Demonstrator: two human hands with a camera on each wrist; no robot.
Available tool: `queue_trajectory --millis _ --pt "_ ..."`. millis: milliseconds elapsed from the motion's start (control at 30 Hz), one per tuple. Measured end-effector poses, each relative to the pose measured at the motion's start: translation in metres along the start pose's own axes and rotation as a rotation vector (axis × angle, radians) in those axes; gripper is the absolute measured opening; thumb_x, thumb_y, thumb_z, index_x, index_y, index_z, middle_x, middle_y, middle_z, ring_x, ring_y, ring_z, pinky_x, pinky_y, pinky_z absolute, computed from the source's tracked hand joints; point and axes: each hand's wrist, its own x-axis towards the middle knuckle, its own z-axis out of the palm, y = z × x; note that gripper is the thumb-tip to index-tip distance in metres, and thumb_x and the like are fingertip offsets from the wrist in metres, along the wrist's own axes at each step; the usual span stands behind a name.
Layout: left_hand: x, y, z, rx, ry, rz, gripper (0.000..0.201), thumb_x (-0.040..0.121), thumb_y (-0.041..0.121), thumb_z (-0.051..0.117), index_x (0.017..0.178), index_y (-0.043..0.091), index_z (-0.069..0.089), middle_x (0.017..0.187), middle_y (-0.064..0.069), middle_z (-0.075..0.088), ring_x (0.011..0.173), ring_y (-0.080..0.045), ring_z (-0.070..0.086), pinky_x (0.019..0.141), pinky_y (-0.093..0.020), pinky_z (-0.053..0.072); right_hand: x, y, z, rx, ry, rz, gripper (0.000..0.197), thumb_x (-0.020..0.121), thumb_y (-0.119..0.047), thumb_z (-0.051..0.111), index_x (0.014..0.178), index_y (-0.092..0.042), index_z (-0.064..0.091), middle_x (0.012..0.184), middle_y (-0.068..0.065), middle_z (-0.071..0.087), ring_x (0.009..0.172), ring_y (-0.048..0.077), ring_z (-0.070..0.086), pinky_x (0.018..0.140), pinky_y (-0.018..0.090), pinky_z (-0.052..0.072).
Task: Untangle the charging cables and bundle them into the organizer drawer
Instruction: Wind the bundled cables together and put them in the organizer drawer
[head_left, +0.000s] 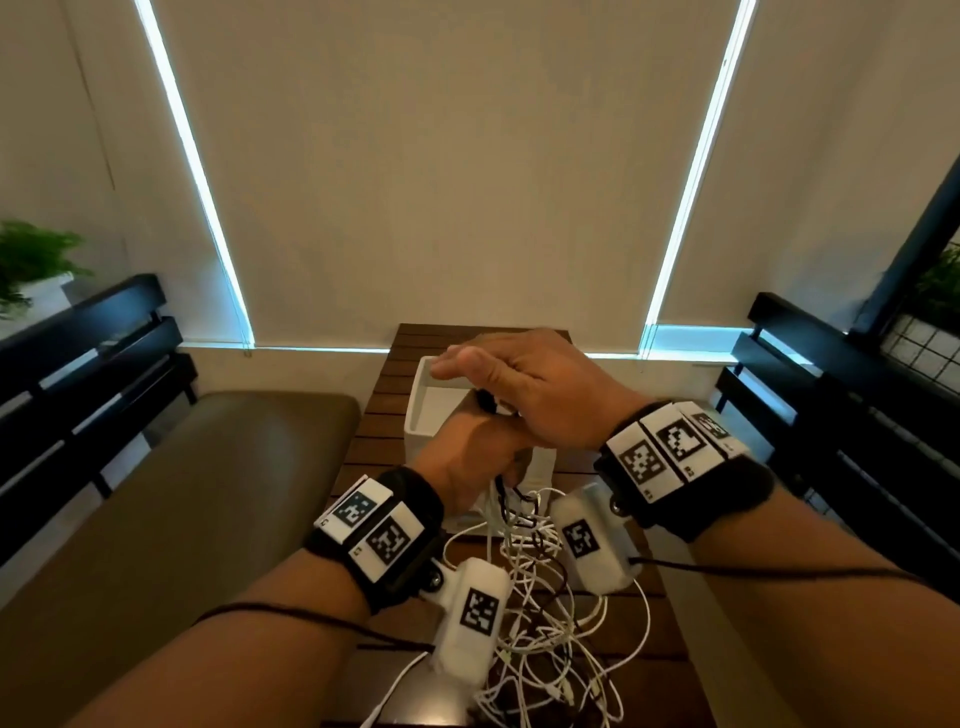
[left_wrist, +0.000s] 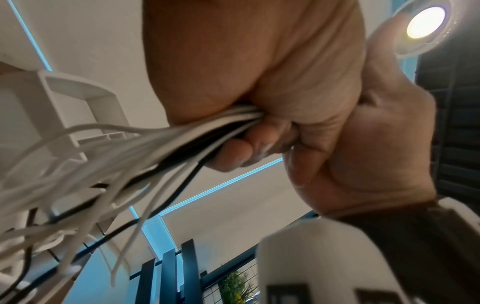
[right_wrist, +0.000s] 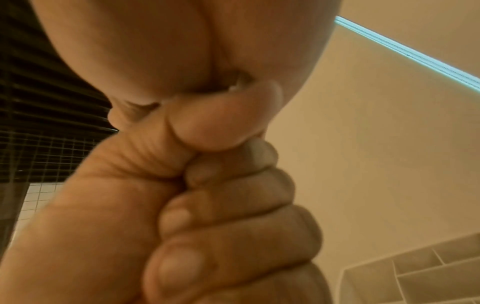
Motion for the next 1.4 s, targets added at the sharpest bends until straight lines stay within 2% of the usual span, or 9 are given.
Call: queue_trajectory --millis 100,167,300,400,467,733,1000,1167,1400 --pt "0.001 0.007 0.0 0.013 -0.035 0.092 0.022 0.072 0.01 0.06 0.052 0.02 0.06 0.045 -0.002 0.046 0.043 -0.016 0.042 0.045 -0.025 0.038 0.004 -0.002 -0.005 0.058 0.059 -0.007 0.056 0.096 -0.057 0.031 0.113 -0.021 0.071 0.116 -0.005 0.07 0.112 0.01 0.061 0.097 0.038 0.048" --pt "0.005 0.009 -0.004 -0.067 -0.062 0.09 0.023 0.074 0.007 0.063 0.056 0.02 0.061 0.049 -0.001 0.043 0.044 -0.013 0.037 0.044 -0.024 0.033 0.003 0.003 -0.009 0.244 0.087 -0.017 0.071 0.084 -0.073 0.033 0.132 -0.027 0.056 0.134 -0.008 0.059 0.124 0.006 0.053 0.105 0.034 0.044" --pt "0.014 0.018 -0.02 -0.276 -0.097 0.147 0.005 0.08 0.017 0.069 0.076 0.016 0.066 0.061 0.001 0.052 0.053 -0.01 0.046 0.05 -0.022 0.038 -0.015 0.025 0.007 0.6 0.047 0.16 0.107 0.061 -0.059 0.079 0.147 -0.043 0.017 0.141 -0.003 0.049 0.129 0.012 0.049 0.105 0.042 0.043" --pt "0.023 0.024 -0.023 -0.376 -0.119 0.148 0.025 0.084 0.009 0.065 0.063 0.018 0.054 0.048 0.007 0.042 0.04 -0.005 0.038 0.041 -0.018 0.035 -0.021 0.026 0.04 0.324 -0.174 0.309 0.063 0.075 -0.025 0.079 0.13 -0.018 0.049 0.118 -0.001 0.064 0.108 0.009 0.061 0.098 0.036 0.049" --pt "0.028 0.034 -0.018 -0.4 -0.089 0.171 0.031 0.085 0.009 0.062 0.057 0.02 0.051 0.046 0.008 0.037 0.037 -0.005 0.035 0.039 -0.018 0.034 -0.019 0.027 0.05 0.233 -0.078 0.299 0.017 0.089 -0.018 0.065 0.102 -0.008 0.068 0.098 0.005 0.071 0.089 0.016 0.066 0.088 0.035 0.053" --pt "0.037 0.065 -0.02 -0.484 0.212 0.115 0.037 0.086 0.029 0.071 0.052 0.022 0.059 0.048 0.003 0.044 0.049 -0.013 0.053 0.057 -0.027 0.049 0.011 0.027 0.025 0.279 0.112 0.281 0.023 0.089 -0.015 0.063 0.067 -0.022 0.059 0.047 -0.012 0.056 0.041 0.001 0.051 0.046 0.021 0.045" --pt "0.037 0.051 -0.023 -0.54 0.143 0.215 0.037 0.093 0.024 0.063 0.062 0.021 0.042 0.044 0.007 0.026 0.035 -0.007 0.022 0.039 -0.022 0.017 0.011 0.031 0.018 0.505 -0.12 0.308 0.023 0.07 -0.019 0.071 0.084 -0.001 0.068 0.081 0.021 0.069 0.077 0.03 0.065 0.084 0.046 0.05" --pt "0.039 0.053 -0.033 -0.528 0.063 0.187 0.043 0.09 0.035 0.062 0.058 0.02 0.037 0.039 0.007 0.029 0.032 -0.007 0.028 0.035 -0.02 0.025 0.008 0.033 0.026 0.509 -0.113 0.335 0.023 0.086 -0.02 0.069 0.096 -0.004 0.058 0.073 0.014 0.06 0.053 0.02 0.055 0.053 0.031 0.05" --pt "0.035 0.052 -0.042 -0.469 -0.032 0.114 0.056 0.093 0.043 0.054 0.046 0.019 0.033 0.037 0.006 0.027 0.029 -0.006 0.026 0.033 -0.017 0.022 0.002 0.043 0.028 0.412 -0.29 0.357 0.021 0.078 -0.03 0.076 0.075 -0.013 0.063 0.074 0.011 0.072 0.062 0.019 0.063 0.066 0.036 0.05"
